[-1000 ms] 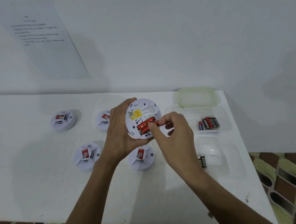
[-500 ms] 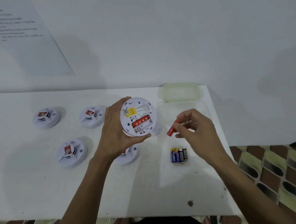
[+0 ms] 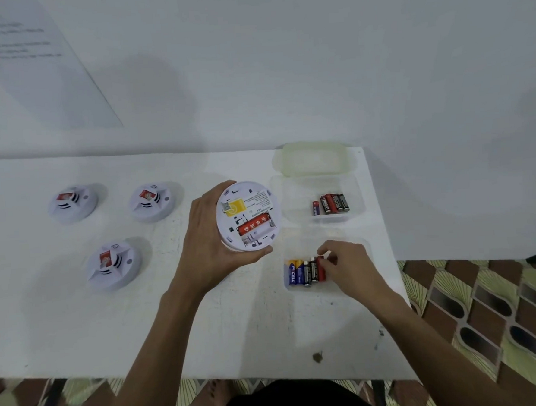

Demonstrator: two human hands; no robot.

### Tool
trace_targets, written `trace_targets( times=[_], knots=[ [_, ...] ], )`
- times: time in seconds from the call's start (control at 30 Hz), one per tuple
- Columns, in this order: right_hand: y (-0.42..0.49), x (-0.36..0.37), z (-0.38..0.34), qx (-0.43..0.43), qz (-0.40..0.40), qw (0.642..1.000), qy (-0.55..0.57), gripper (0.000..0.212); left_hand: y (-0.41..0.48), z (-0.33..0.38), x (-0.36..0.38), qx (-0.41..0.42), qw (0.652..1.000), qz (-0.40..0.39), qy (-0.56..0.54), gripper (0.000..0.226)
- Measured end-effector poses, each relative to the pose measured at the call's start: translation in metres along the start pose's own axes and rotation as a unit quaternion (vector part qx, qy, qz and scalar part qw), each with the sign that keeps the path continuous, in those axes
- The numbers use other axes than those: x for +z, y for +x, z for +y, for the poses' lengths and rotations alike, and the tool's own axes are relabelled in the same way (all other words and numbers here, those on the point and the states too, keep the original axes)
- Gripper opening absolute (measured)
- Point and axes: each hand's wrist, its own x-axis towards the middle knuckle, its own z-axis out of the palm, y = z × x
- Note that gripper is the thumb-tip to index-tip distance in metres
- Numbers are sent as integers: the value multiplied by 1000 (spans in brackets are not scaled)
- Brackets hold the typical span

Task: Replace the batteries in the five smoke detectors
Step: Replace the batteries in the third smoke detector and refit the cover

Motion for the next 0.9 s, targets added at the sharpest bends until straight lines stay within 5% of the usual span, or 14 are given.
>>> trace_targets(
  times=[0.17, 0.47, 0.67, 0.9],
  knots=[
    [-4, -11, -5, -12, 9, 999, 30, 16, -3, 4, -1, -4, 1000, 4, 10, 62],
    [-31, -36, -94, -192, 129, 956, 179, 5, -5, -9, 0, -6, 1000, 1, 8, 74],
    [-25, -27, -119, -319, 172, 931, 36, 11, -1, -15, -1, 16, 999, -34, 20, 79],
    [-1, -43, -128, -476, 92, 871, -83, 10, -5, -18, -6, -8, 995, -90, -50, 67]
  ],
)
